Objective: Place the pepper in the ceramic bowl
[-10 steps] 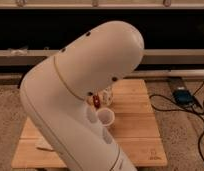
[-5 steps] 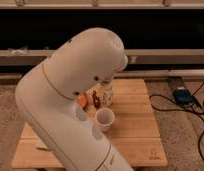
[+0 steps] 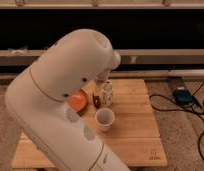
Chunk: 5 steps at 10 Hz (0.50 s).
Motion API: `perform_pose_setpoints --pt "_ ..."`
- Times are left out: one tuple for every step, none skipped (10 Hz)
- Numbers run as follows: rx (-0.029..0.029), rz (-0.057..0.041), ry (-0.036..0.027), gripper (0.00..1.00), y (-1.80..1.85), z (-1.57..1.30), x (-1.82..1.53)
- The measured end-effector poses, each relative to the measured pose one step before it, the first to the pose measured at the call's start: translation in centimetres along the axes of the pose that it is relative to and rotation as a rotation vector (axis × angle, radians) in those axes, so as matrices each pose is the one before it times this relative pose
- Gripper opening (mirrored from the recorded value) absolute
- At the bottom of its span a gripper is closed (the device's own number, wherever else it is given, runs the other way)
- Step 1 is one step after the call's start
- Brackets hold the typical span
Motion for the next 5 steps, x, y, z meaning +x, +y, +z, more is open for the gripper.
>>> perform_pose_setpoints --pt "-0.00698 -0.00341 0.00776 0.69 -0.03 0.484 -0.22" --pt "-0.00804 -0.00162 0.00633 0.69 0.081 0.517 -0.046" --pt "-0.00988 0.00089 0.00839 0.69 0.103 0.89 0.061" --pt "-0.01715 0.00816 0.01667 0.69 0.117 1.846 0.441" --pt "-0.00745 0.00774 0.01197 0.69 -0.033 0.988 0.386"
